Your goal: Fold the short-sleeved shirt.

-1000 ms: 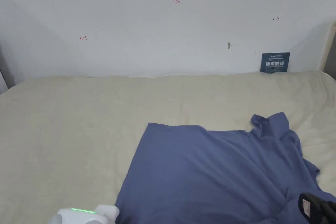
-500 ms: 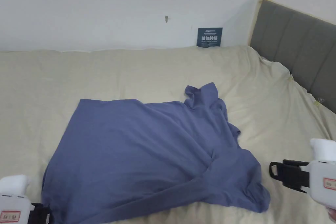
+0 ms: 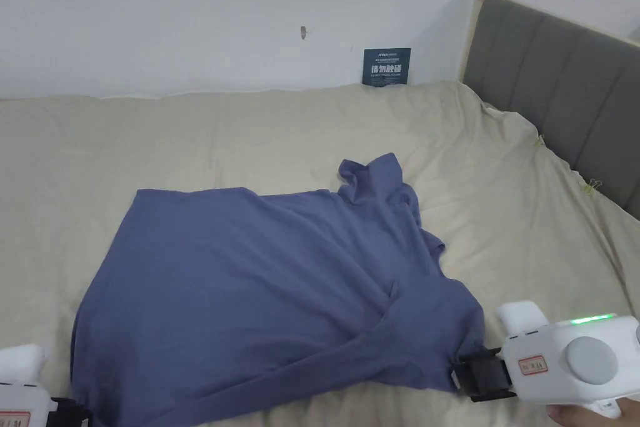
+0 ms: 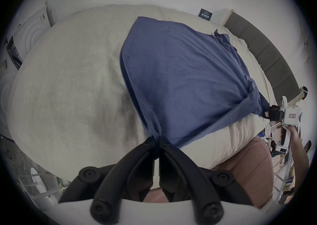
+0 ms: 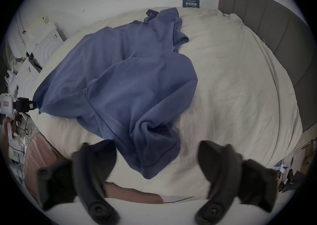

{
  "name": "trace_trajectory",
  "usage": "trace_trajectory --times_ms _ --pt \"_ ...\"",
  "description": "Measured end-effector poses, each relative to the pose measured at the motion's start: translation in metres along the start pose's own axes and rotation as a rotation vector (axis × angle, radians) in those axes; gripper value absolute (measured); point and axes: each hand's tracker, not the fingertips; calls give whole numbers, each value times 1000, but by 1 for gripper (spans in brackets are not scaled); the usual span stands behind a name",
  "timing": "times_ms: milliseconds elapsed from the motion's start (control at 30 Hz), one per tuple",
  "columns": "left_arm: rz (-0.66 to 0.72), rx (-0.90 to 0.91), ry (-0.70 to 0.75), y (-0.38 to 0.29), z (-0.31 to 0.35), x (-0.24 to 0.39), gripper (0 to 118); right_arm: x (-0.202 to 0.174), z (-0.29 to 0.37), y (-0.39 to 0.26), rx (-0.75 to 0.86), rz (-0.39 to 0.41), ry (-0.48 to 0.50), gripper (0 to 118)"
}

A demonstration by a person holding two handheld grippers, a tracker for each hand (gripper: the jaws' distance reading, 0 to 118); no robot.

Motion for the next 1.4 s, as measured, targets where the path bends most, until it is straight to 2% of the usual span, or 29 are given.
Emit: trace_trajectory --times_ms 33,67,100,267,467,700,867,1067,1200,1400 --pt "6 0 -5 -1 0 -1 5 0 2 1 9 1 4 62" --pt "10 2 -13 -2 0 -1 5 0 4 4 18 -7 34 27" --pt "11 2 -13 -2 0 -2 5 0 6 6 16 -25 74 13" --pt "34 23 -22 -3 8 -10 5 -4 29 -7 62 34 72 12" --pt "64 72 -43 -8 31 -21 5 5 68 -16 160 -39 168 12" --pt "145 94 -110 -20 59 -37 5 1 88 -33 140 -26 155 12" --pt "213 70 -159 -12 68 -44 5 10 96 -28 67 -105 178 12" --pt "251 41 -179 40 53 -52 5 9 92 35 -13 -114 169 12" --pt "272 -15 -178 88 25 -59 5 17 67 96 -110 -227 169 12" --pt "311 -83 -160 149 -26 -65 5 16 11 177 -185 -216 92 12"
